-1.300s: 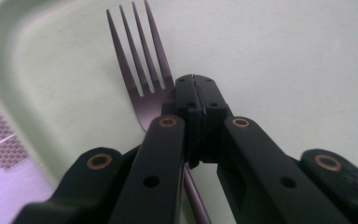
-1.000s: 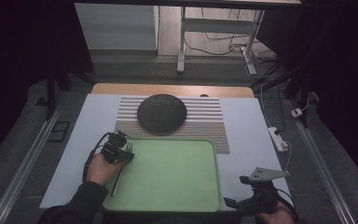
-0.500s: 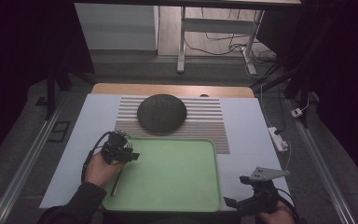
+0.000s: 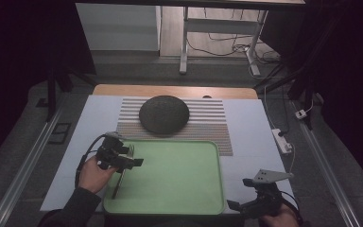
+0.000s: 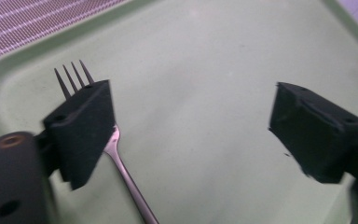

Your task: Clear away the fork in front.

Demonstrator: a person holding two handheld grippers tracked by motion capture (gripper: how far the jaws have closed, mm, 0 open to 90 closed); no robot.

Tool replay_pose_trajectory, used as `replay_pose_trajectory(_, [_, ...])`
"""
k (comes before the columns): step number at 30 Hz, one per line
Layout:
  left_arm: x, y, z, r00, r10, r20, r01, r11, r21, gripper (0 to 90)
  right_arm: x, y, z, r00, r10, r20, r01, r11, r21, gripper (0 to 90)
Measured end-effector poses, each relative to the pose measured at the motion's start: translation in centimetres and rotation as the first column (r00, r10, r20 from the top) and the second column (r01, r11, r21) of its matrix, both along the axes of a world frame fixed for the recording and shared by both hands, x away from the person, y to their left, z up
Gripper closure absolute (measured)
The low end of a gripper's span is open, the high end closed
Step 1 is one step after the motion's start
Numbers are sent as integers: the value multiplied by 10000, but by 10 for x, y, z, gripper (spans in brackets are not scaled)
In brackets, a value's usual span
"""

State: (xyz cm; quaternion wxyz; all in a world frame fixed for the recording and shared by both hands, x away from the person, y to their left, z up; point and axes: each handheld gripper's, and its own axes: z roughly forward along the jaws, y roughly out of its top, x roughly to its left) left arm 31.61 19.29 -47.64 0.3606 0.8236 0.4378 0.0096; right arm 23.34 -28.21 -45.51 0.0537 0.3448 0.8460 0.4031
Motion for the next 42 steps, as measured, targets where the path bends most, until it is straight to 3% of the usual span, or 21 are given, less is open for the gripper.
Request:
replay_pose_trajectory(12, [-28,19,14,9973,-61,731,145,9934,-1138,12,0,1,0,10000,-10,-17,10,10000,-61,0])
replay_pose_trajectory(22, [-60,44,17,9939,478,992,-329,9887,-1464,2,1,1,0,10000,-25,-49,25,10000,-94,0])
replay_pose_trajectory(32, [-91,73,17,9847,1082,1367,-847,9823,-1670,0,1,0,0,10000,-59,-76,58,10000,-59,0])
replay_pose_trajectory(37, [-103,84,14,9825,1324,1313,-1076,9776,-1806,0,1,1,-1,10000,-64,-59,63,9999,-86,0])
replay_pose_trajectory(42, [-110,90,8,9836,1431,1098,-1233,9777,-1698,0,1,1,-1,10000,-65,-70,64,10000,-69,0])
